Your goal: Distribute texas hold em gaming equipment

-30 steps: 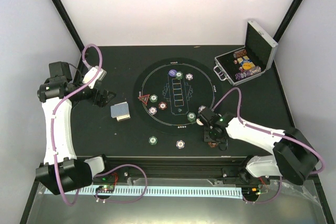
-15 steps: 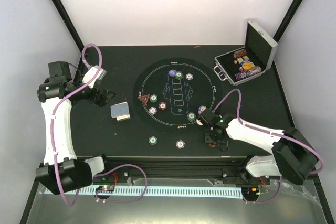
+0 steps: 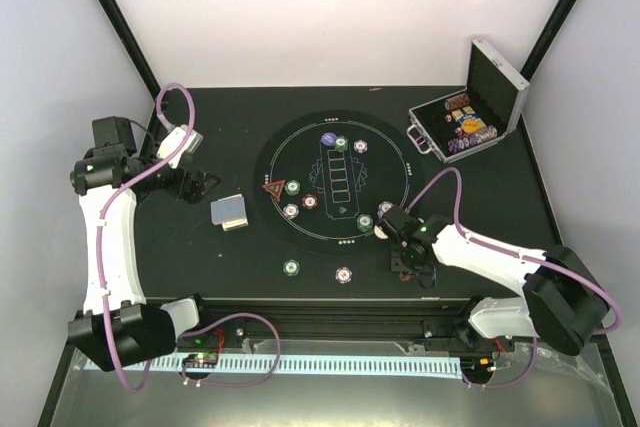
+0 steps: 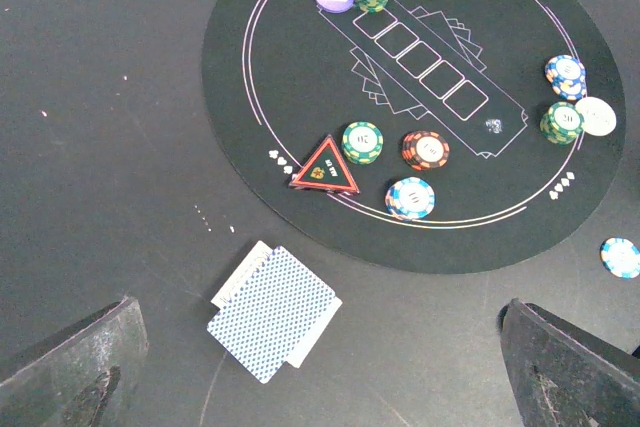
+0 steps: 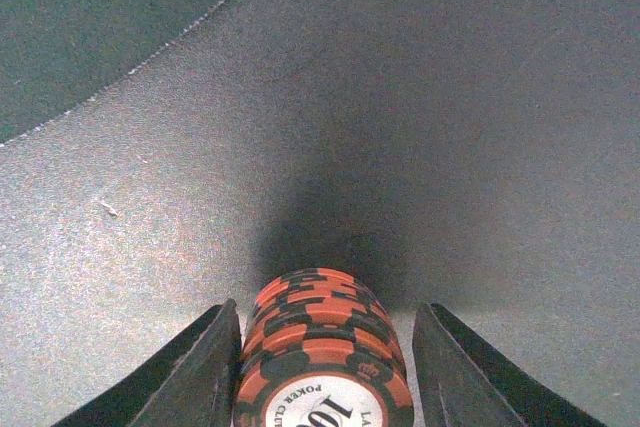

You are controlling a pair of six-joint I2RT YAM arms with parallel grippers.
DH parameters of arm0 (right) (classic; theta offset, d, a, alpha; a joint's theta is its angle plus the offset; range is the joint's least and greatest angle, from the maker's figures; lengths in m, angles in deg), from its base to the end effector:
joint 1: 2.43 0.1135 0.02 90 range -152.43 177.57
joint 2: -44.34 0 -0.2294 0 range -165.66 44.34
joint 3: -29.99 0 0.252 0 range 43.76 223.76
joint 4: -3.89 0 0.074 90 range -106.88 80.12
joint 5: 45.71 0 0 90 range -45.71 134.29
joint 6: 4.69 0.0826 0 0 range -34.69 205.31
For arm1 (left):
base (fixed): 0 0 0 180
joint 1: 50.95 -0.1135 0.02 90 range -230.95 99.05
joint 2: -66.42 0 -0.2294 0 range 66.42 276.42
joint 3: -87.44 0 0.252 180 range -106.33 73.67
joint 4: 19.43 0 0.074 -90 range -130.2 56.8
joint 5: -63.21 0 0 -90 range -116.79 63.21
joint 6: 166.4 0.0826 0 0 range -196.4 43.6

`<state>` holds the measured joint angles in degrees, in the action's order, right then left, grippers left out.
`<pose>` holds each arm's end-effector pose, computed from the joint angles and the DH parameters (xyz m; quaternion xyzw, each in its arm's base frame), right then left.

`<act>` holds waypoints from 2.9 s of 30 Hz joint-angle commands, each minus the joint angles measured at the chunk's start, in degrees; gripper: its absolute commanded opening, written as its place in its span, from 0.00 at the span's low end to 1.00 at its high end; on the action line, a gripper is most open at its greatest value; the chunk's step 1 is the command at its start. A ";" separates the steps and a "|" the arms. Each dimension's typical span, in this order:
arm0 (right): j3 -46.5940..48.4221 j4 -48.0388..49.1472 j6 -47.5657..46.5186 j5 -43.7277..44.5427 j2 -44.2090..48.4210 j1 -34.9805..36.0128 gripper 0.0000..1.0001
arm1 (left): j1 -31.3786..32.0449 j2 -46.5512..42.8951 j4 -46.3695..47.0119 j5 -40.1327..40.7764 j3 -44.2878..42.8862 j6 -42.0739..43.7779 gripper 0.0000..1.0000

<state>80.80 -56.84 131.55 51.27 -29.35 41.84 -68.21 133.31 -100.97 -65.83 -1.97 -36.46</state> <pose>0.1539 0.1360 0.0807 0.0205 0.9964 -0.0033 0.0823 0.2388 0.0197 0.3026 0.2661 0.8730 -0.1622 0.3751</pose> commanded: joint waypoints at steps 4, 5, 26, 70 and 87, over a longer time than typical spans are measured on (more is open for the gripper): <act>0.96 -0.95 -0.62 1.53 0.43 -0.24 0.50 | -0.23 0.12 -1.10 -1.24 -1.21 1.01 0.99; 0.86 -0.90 -0.75 1.61 0.25 -0.26 0.50 | -0.25 0.15 -1.08 -1.17 -1.33 1.01 0.99; 4.90 -2.96 -1.58 1.03 0.04 -0.29 0.11 | -0.27 -0.48 -1.05 0.66 -1.57 1.10 0.99; 94.84 -11.77 -19.67 -0.83 -71.37 -25.38 0.10 | -0.24 2.51 0.57 -0.59 -1.18 1.41 0.99; 98.55 -11.86 -20.05 -3.52 -74.11 -26.25 0.46 | -0.25 4.69 -0.32 -0.85 -1.48 1.98 0.99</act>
<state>178.26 -68.49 112.23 49.07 -103.49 15.94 -68.21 138.21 -100.82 -65.40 -2.73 -35.98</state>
